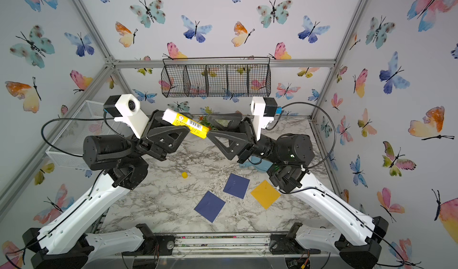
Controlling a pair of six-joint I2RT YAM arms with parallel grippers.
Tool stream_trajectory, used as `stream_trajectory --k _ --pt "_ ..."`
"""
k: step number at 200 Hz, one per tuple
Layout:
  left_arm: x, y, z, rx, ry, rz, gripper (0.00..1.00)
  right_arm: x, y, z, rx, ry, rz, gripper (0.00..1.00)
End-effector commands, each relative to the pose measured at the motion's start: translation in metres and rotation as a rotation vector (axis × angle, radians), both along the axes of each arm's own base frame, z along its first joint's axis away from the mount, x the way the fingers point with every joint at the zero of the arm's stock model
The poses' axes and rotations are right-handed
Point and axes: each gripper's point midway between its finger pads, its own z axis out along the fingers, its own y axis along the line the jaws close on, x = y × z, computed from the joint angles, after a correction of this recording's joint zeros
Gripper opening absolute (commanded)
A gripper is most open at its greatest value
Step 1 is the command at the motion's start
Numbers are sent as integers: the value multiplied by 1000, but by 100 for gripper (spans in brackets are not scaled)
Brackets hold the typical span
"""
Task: Seal the envelope with a glue stick
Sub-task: Screw the glue stick.
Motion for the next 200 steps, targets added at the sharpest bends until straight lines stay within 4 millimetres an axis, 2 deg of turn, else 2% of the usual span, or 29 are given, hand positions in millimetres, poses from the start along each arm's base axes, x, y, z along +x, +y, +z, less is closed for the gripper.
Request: stream_trajectory --k 1,79,142,164,200 --pt "-9 10 11 -31 -21 14 2 -20 -11 12 45 -35 87 56" --pt "-3 10 10 -42 -9 43 2 -11 2 1 25 32 132 47" --pt "-2 9 10 -39 -11 42 2 -9 2 -1 23 45 128 35" --pt "-1 8 9 -33 -5 41 1 -7 3 0 20 54 124 35" --pt "6 5 4 -24 23 62 1 2 7 -4 4 73 76 22"
